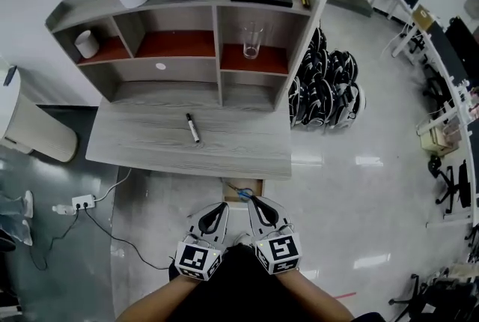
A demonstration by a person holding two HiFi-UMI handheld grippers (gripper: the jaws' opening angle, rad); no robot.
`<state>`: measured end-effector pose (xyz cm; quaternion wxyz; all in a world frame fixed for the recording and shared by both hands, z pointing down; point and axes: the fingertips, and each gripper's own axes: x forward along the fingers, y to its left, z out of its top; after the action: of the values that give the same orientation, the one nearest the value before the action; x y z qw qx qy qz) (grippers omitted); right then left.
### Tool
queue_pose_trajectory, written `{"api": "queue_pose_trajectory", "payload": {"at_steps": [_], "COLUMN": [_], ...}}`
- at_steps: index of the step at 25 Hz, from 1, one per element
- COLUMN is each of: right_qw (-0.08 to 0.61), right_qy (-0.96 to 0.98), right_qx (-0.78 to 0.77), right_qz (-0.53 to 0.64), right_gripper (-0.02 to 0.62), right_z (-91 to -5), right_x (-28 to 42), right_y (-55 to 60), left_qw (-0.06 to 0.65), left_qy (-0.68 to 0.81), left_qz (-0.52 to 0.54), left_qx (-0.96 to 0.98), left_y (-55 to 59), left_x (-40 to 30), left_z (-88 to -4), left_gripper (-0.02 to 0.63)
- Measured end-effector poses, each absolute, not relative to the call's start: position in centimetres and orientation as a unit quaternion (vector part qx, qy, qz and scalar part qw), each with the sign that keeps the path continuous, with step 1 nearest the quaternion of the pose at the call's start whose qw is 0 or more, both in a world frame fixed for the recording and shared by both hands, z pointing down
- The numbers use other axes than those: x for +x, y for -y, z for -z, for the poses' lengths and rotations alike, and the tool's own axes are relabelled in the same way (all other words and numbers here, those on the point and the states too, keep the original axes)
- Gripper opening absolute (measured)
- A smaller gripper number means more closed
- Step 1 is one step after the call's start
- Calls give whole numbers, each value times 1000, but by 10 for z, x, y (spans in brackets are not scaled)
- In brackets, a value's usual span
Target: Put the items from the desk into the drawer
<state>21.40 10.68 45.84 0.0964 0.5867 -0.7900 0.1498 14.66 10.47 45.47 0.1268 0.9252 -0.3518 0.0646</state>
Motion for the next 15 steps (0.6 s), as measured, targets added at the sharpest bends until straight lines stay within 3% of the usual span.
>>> {"api": "queue_pose_trajectory", "payload": {"at_steps": [6,15], "right_qw": [76,97], "right_qy": [808,809], "right_qx": [574,569], "right_qz": [-113,-110], "right_gripper": [18,18], "right_z": [-420,-425], "right_x": [205,192], "right_y": [-113,-114], "left_qw": [121,101], "left_qy": [341,345], "left_qz": [-42,-32], "left_qx": [931,933], "left_y": [-107,-106], "left_x": [162,152], "left_z": [-435,-427], "left_gripper": [12,12]}}
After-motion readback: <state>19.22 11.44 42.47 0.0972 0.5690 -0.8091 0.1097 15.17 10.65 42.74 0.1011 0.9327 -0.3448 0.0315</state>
